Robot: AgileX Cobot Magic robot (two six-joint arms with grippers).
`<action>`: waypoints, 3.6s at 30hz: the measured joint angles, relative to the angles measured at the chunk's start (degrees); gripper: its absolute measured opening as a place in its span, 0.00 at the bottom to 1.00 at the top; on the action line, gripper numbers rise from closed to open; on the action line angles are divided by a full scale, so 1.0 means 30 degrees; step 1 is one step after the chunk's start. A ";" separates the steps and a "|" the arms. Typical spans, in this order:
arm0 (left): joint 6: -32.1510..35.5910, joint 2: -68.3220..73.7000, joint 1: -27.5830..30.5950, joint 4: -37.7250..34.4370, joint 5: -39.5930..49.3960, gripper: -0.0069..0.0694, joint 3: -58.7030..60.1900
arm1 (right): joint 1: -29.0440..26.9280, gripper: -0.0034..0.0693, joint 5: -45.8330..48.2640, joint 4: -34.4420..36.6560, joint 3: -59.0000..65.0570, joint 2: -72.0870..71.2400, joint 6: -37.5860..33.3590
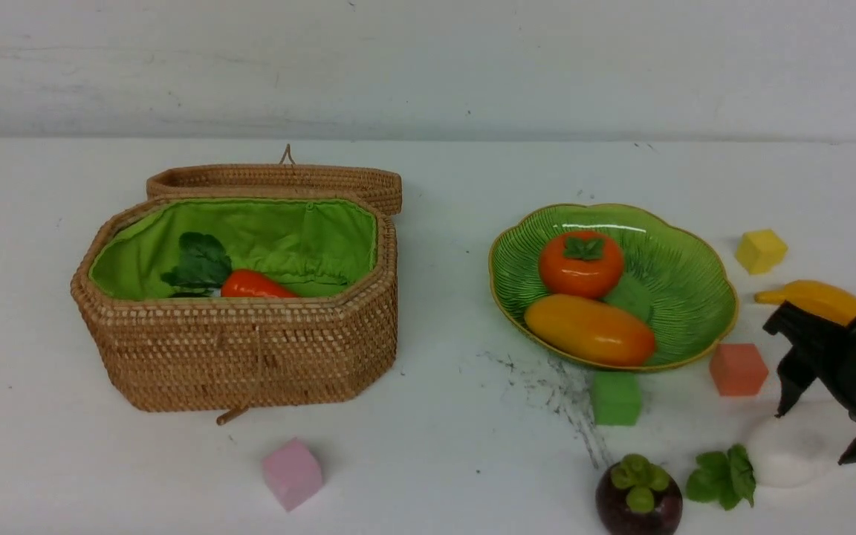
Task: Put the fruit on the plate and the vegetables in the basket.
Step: Take a daikon with your right arm and place it on the basket on the left.
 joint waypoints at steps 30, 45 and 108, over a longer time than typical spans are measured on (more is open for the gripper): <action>0.0000 0.0000 0.0000 0.0000 0.0000 0.40 0.0022 | -0.0456 0.71 -0.1086 -0.1561 -0.0246 0.4557 0.0467; 0.0000 0.0000 0.0000 0.0000 0.0000 0.40 0.0028 | -0.0431 0.71 -0.4071 0.0788 -0.0004 -0.4469 -0.5829; 0.0000 0.0000 0.0000 0.0000 0.0000 0.40 0.0028 | 1.0058 0.96 -0.3200 0.9979 -2.0529 1.0813 -3.1340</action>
